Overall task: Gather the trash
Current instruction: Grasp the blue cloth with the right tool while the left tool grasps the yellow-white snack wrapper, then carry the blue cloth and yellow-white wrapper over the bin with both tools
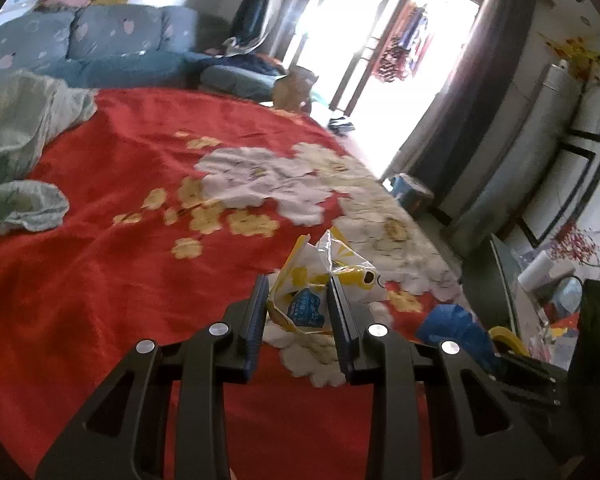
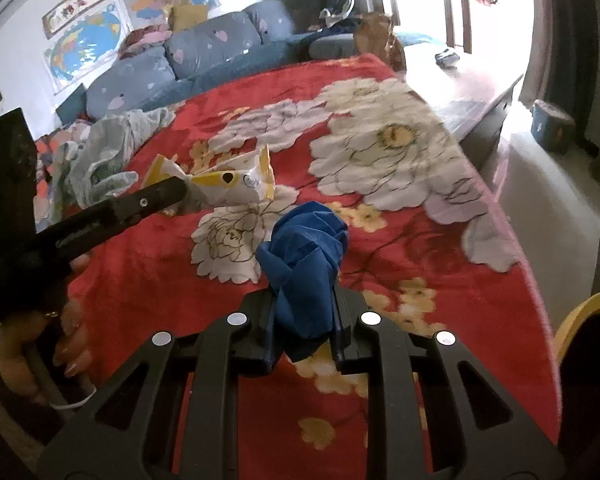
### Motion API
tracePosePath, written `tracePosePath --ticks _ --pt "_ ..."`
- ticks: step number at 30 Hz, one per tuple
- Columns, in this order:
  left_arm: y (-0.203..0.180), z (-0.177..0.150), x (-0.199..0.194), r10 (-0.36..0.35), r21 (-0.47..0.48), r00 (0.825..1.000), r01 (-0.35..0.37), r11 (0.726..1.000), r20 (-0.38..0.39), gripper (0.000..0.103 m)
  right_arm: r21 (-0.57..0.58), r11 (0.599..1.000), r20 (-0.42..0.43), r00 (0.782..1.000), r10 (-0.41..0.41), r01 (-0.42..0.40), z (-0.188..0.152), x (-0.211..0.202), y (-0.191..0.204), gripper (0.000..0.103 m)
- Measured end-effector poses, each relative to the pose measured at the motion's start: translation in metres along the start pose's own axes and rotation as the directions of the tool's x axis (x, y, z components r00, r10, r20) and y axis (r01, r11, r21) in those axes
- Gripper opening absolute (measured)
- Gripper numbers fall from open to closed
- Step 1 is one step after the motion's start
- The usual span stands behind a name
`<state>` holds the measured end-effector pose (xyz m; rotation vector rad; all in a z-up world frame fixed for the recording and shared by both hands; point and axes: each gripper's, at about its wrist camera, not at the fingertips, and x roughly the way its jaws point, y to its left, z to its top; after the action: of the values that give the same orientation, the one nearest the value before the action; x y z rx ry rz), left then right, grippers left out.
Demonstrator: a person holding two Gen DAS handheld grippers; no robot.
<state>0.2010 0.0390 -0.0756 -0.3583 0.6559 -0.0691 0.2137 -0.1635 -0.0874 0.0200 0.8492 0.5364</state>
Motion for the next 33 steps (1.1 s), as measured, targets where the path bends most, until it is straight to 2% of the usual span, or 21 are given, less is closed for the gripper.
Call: tracePosePath --ticks 18,33 --pt "-0.069 -0.006 -0.022 -0.086 0.133 0.996 0.084 0.988 0.009 0.029 0.087 0.995 0.113 0.992 -0.048 0.038 0.005 -0.063 -0.054 0.015" --pt "-0.110 -0.014 -0.028 -0.154 0.208 0.988 0.153 0.966 -0.011 0.029 0.154 0.985 0.151 0.984 -0.096 0.072 -0.002 -0.093 -0.084 0.015"
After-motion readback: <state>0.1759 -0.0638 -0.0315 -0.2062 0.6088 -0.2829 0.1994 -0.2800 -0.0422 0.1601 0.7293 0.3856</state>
